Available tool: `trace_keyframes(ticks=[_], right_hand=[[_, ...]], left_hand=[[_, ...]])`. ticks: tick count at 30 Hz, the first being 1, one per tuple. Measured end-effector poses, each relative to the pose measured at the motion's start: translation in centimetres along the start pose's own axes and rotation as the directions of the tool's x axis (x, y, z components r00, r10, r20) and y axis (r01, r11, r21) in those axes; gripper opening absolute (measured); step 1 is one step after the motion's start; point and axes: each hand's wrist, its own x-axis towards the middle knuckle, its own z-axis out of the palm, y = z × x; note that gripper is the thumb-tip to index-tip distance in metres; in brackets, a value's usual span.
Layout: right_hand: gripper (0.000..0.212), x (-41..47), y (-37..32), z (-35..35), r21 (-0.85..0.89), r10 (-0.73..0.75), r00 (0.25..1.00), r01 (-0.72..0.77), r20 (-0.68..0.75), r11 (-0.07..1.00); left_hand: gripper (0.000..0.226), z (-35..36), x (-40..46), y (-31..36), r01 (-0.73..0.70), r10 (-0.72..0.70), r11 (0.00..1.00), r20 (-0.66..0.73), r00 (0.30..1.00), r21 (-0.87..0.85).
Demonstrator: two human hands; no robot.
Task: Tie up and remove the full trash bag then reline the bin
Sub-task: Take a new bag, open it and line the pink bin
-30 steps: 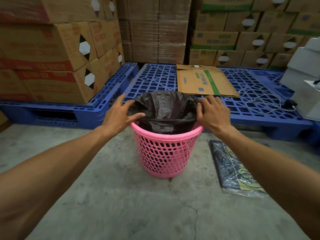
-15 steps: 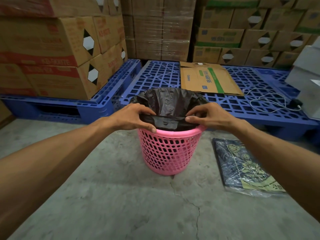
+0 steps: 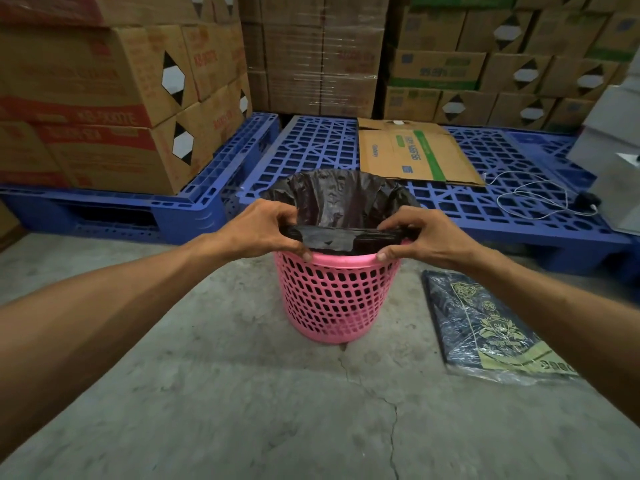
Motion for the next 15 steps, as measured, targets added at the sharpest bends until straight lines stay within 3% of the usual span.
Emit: trace_keyframes(ticks=[4, 9, 11, 15], right_hand=[[0.042, -0.7, 0.2, 1.3, 0.058, -0.051, 0.996, 0.055, -0.078, 0.997], [0.025, -1.5, 0.8, 2.5, 0.060, -0.102, 0.975, 0.115, -0.197, 0.992], [0.020, -1.7, 0.8, 2.8, -0.027, -0.168, 0.953, 0.166, -0.251, 0.986], [0.037, -2.2, 1.1, 3.4, -0.346, -0.369, 0.889, 0.268, -0.271, 0.899]], left_hand=[[0.038, 0.5, -0.8, -0.4, -0.067, 0.072, 0.995, -0.074, 0.995, 0.069], [0.040, 0.7, -1.2, -0.5, -0.204, 0.222, 0.967, -0.119, 0.968, 0.153], [0.039, 0.8, -1.3, -0.6, -0.234, 0.259, 0.956, -0.139, 0.956, 0.175], [0.045, 1.4, -1.8, -0.7, -0.250, 0.280, 0.955, -0.205, 0.938, 0.160]])
